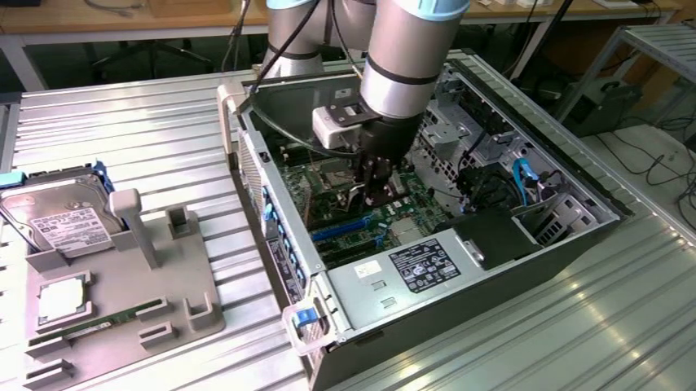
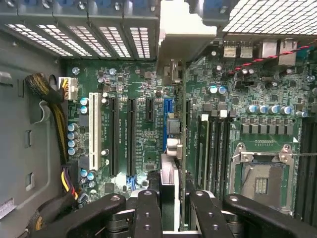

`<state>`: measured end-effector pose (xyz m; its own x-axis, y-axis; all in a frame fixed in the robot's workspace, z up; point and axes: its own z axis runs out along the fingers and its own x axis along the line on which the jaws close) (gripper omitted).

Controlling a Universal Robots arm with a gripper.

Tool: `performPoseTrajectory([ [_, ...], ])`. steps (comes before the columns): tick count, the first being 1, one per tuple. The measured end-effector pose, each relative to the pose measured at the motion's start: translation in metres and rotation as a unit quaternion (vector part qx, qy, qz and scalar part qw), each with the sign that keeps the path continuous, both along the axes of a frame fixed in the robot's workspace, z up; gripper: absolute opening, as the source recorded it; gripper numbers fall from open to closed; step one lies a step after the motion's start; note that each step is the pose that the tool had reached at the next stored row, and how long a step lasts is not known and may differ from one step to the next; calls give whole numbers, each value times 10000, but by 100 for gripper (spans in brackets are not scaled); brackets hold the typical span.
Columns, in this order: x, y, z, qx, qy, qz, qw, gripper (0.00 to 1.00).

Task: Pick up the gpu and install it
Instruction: 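Insert the gpu into the slot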

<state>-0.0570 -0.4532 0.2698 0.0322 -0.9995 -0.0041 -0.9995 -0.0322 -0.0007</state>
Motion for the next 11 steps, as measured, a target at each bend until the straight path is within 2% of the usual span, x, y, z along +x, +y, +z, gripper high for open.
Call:
performPoseTrajectory([
  [1,-72,-19,-21,1,-1,-6,10000,28],
  [2,-90,-29,-57,0,0,-120,9999,28],
  [3,-127,-34,-64,0,0,-120,9999,28],
  [8,-209,-34,-105,0,0,-119,9999,28],
  [9,-211,-34,-199,1,1,-120,9999,28],
  [10,-209,-28,-201,3,-28,-120,9999,28],
  [11,-217,-14,-247,2,-28,-120,9999,28],
])
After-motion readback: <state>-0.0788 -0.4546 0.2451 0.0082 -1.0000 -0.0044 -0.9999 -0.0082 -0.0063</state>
